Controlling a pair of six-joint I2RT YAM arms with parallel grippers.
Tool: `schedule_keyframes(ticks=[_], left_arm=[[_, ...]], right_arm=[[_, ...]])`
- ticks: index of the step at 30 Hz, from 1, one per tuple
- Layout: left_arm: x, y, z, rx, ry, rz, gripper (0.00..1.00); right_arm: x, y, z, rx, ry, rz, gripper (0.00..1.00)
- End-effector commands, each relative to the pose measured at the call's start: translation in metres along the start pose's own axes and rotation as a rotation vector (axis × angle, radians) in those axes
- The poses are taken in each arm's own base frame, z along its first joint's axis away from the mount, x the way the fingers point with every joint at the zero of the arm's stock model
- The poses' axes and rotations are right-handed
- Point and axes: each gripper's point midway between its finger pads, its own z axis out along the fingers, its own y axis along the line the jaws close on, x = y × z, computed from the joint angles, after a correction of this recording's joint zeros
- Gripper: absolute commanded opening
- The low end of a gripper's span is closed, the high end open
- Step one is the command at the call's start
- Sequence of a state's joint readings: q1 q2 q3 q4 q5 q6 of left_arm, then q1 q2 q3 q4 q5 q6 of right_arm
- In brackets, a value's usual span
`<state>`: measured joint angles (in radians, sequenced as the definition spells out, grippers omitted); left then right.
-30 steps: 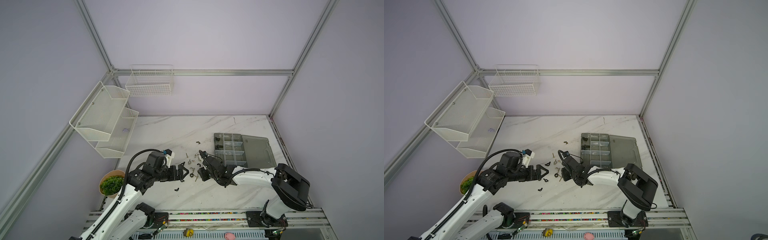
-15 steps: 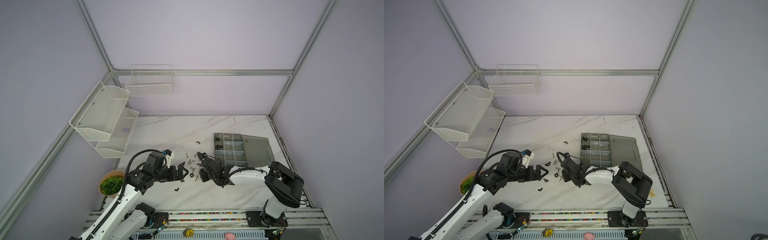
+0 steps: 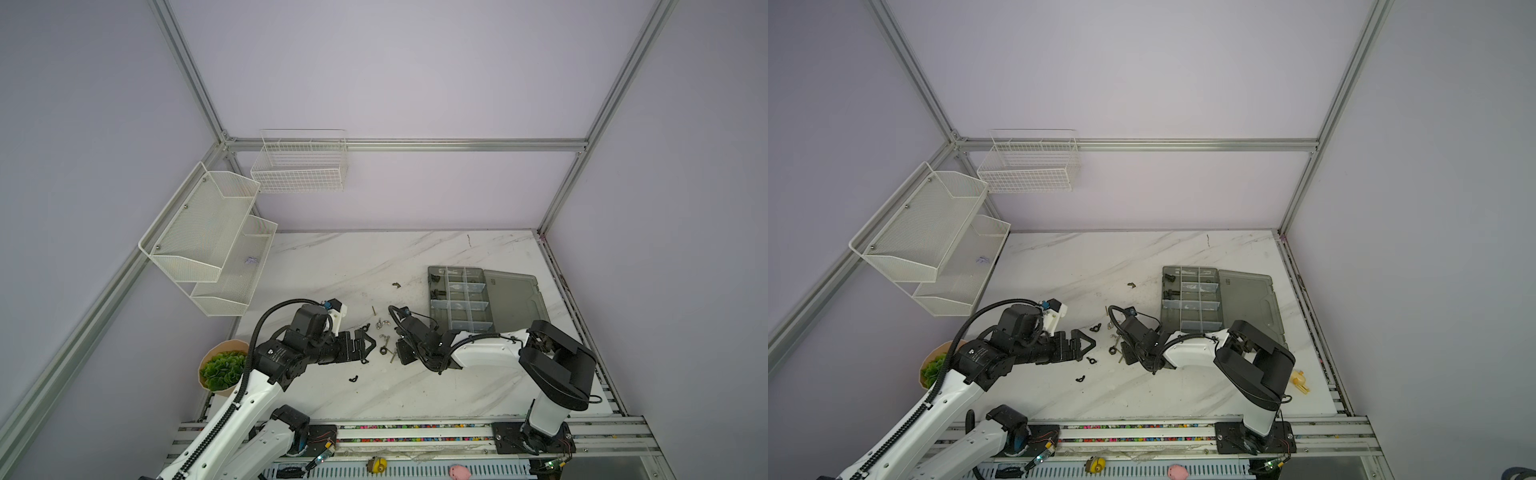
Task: Sort the screws and nuts into containers
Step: 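Close the right gripper on the black hex nut and lift it, then carry the hex nut to the organizer with the right gripper while the left gripper advances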
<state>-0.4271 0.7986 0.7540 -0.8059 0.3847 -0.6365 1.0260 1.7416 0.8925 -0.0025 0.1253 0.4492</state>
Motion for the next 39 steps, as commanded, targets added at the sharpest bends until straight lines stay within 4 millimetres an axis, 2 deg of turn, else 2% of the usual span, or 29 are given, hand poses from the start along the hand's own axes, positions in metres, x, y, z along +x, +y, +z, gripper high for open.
schedule_keyframes(ticks=[1, 3, 8, 12, 19, 25, 32, 36, 39], left_arm=[[0.004, 0.005, 0.002, -0.007, -0.001, -0.003, 1.00], [0.000, 0.002, 0.001, -0.009, -0.008, 0.007, 1.00], [-0.006, -0.001, 0.001, -0.009, -0.010, 0.025, 1.00], [-0.011, -0.003, 0.001, -0.005, -0.037, 0.042, 1.00], [-0.035, -0.024, 0.008, 0.068, -0.074, 0.110, 1.00], [-0.063, -0.044, 0.028, 0.129, -0.081, 0.205, 1.00], [-0.091, -0.073, 0.049, 0.205, -0.028, 0.362, 1.00], [-0.095, -0.090, 0.059, 0.296, 0.013, 0.459, 1.00], [-0.097, -0.102, 0.060, 0.365, 0.006, 0.549, 1.00]], right_arm=[[0.007, -0.008, -0.002, 0.061, 0.039, -0.002, 0.19], [0.000, -0.004, -0.010, 0.042, 0.030, -0.005, 0.18], [-0.024, 0.004, -0.046, -0.023, -0.026, -0.038, 0.17], [-0.046, -0.012, -0.067, -0.058, -0.069, 0.010, 0.17], [-0.101, -0.066, -0.093, -0.021, -0.167, 0.114, 0.17], [-0.131, -0.126, -0.094, 0.077, -0.190, 0.218, 0.16], [-0.145, -0.199, -0.099, 0.191, -0.209, 0.311, 0.16], [-0.146, -0.230, -0.102, 0.252, -0.208, 0.349, 0.16], [-0.144, -0.250, -0.105, 0.297, -0.213, 0.374, 0.16]])
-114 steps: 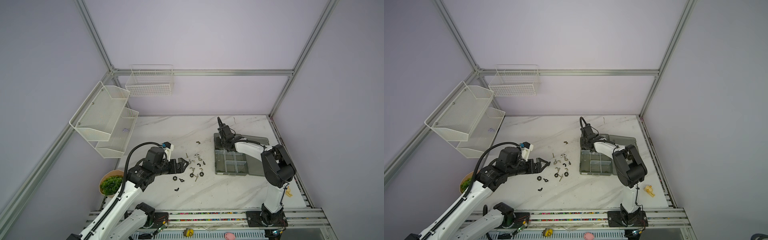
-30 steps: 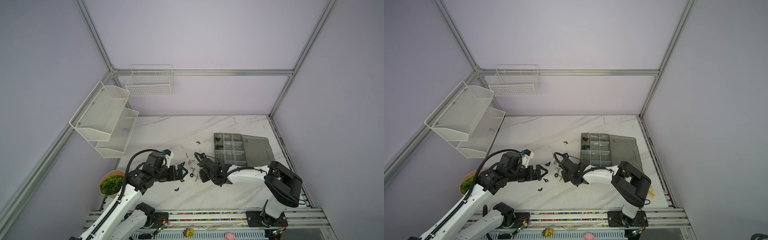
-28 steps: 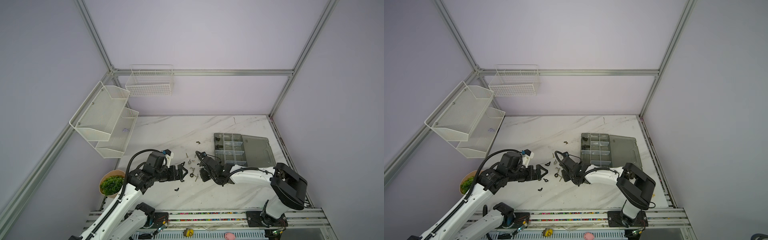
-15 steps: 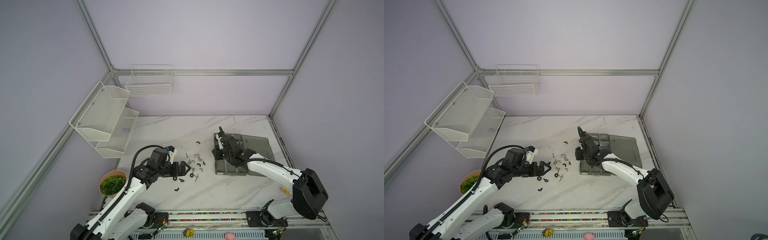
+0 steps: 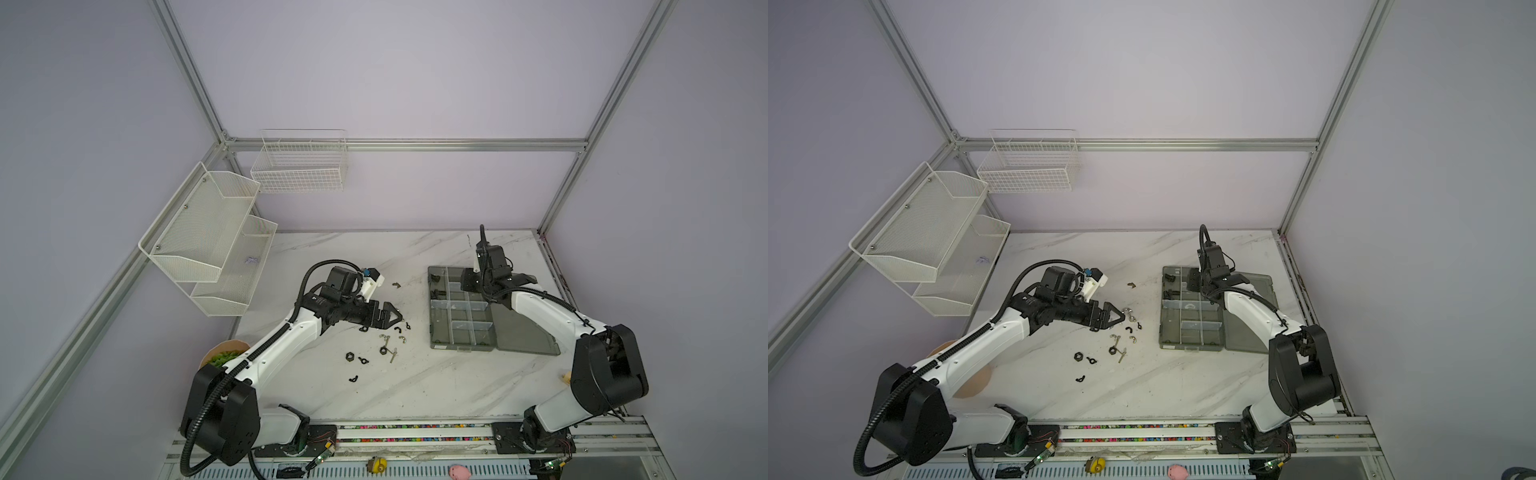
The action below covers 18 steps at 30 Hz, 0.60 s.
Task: Sort the screws and nuts into containers
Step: 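Carry the hex nut to the organizer with the right gripper while the left gripper advances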
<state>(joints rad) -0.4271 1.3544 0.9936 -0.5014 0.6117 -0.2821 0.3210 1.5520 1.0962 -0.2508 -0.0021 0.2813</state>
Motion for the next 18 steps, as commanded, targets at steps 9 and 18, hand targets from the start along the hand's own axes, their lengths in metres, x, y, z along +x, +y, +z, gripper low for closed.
schedule_keyframes(ticks=[9, 18], left_arm=[[-0.052, -0.052, -0.014, 0.188, -0.163, 0.415, 1.00], [-0.052, -0.053, -0.021, 0.170, -0.217, 0.447, 1.00]], right_arm=[[-0.022, -0.050, 0.027, 0.146, -0.008, -0.005, 0.16], [-0.036, -0.059, 0.062, 0.165, -0.023, -0.007, 0.16]])
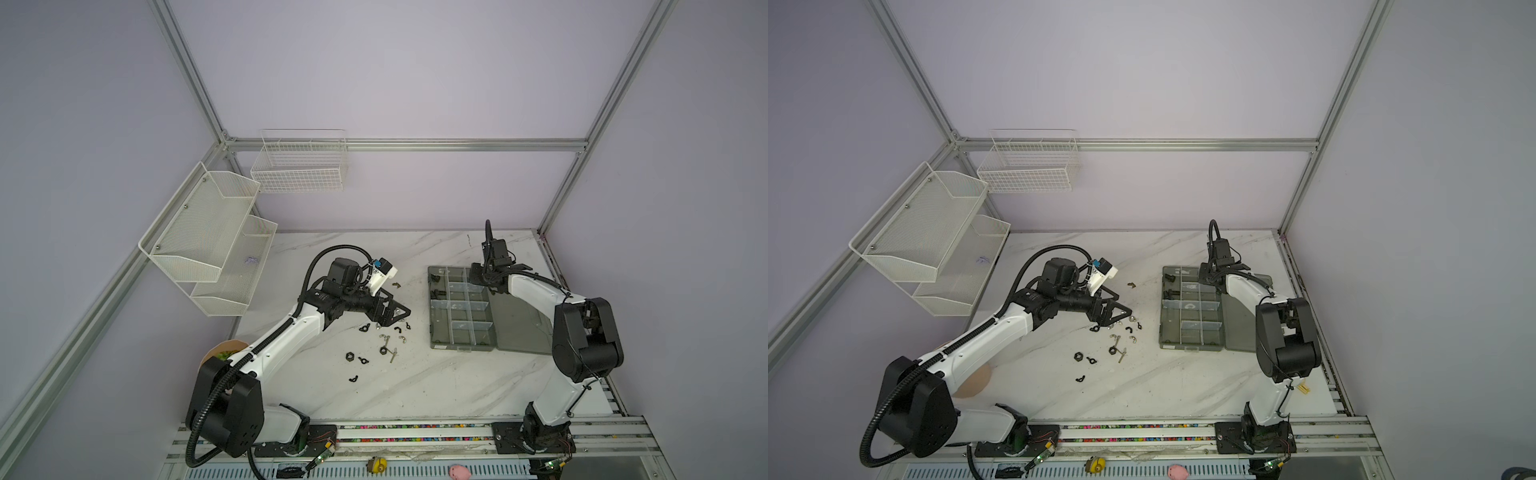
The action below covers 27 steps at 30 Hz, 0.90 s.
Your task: Sort the screws and nuts into containers
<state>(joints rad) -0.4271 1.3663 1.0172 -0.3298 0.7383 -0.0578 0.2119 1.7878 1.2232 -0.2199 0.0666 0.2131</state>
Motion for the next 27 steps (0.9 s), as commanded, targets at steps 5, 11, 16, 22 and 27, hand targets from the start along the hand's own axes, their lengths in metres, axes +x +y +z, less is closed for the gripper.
schedule_keyframes(ticks=[5, 11, 16, 22, 27], left_arm=[[-0.027, -0.019, -0.011, 0.046, -0.091, 0.122, 1.00], [-0.029, -0.023, -0.013, 0.062, -0.113, 0.143, 1.00], [-0.029, -0.018, -0.019, -0.010, -0.115, 0.169, 1.00], [-0.032, -0.020, -0.021, -0.005, -0.121, 0.171, 1.00], [-0.031, -0.020, -0.021, -0.007, -0.120, 0.168, 1.00]], right_arm=[[-0.018, -0.002, 0.017, 0.009, -0.045, -0.012, 0.16], [-0.015, -0.010, 0.025, 0.024, -0.043, -0.019, 0.16], [-0.012, -0.009, 0.029, 0.009, -0.029, -0.012, 0.16], [-0.013, -0.005, 0.023, -0.013, -0.039, 0.007, 0.18], [-0.016, -0.009, 0.015, -0.002, -0.055, 0.007, 0.27]])
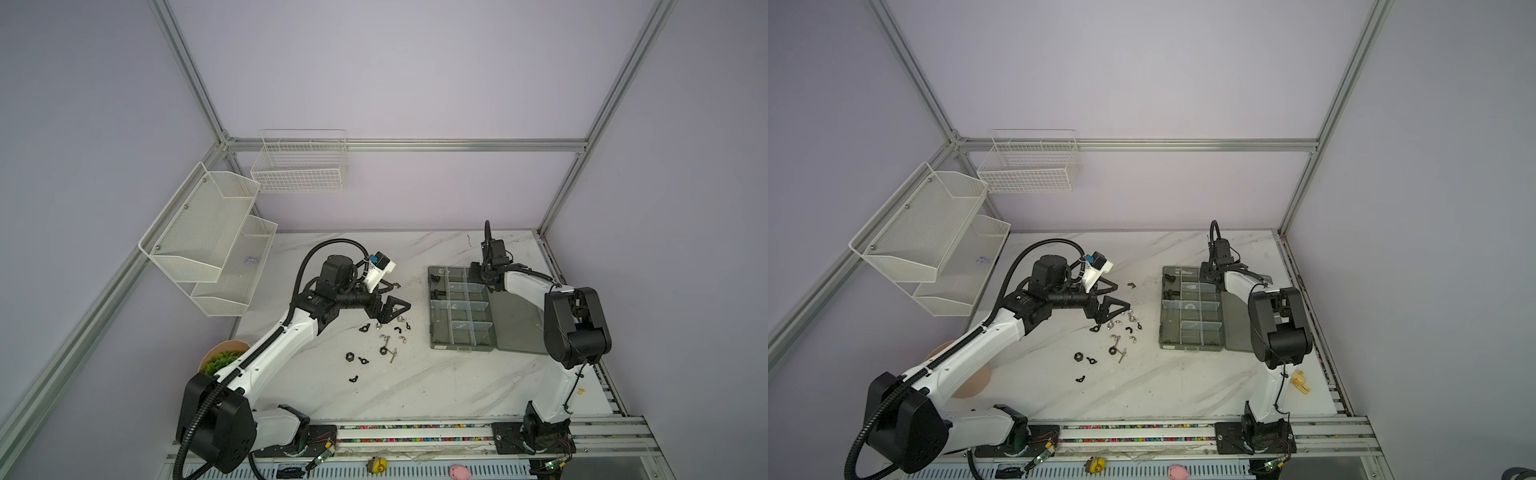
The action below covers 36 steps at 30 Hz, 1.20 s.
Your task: Sort the screws and nuts into containers
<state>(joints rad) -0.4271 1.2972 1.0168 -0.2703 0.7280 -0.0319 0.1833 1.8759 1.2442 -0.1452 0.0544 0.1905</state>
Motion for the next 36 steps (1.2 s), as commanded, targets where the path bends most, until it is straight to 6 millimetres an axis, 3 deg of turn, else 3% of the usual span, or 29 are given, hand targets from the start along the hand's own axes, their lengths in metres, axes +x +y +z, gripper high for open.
schedule_keyframes(ticks=[1, 17, 23, 28, 31, 36], left_arm=[[-0.006, -0.005, -0.004, 0.004, -0.025, 0.056, 0.99], [-0.006, -0.006, -0.009, -0.017, -0.030, 0.065, 1.00], [-0.007, -0.002, -0.016, -0.074, -0.031, 0.057, 1.00], [0.007, 0.042, -0.025, -0.335, 0.051, -0.034, 1.00], [0.029, 0.065, -0.040, -0.506, 0.109, -0.207, 1.00], [0.072, 0.054, -0.052, -0.523, 0.107, -0.451, 1.00]], right_arm=[[-0.013, 0.000, -0.014, -0.008, -0.050, 0.004, 0.28], [-0.024, 0.012, -0.032, -0.077, -0.083, -0.017, 0.38], [-0.027, 0.057, -0.075, -0.272, -0.158, -0.017, 0.40], [-0.004, 0.092, -0.107, -0.338, -0.185, -0.043, 0.42], [0.006, 0.110, -0.123, -0.381, -0.195, -0.035, 0.42], [0.032, 0.157, -0.145, -0.493, -0.202, -0.040, 0.43]])
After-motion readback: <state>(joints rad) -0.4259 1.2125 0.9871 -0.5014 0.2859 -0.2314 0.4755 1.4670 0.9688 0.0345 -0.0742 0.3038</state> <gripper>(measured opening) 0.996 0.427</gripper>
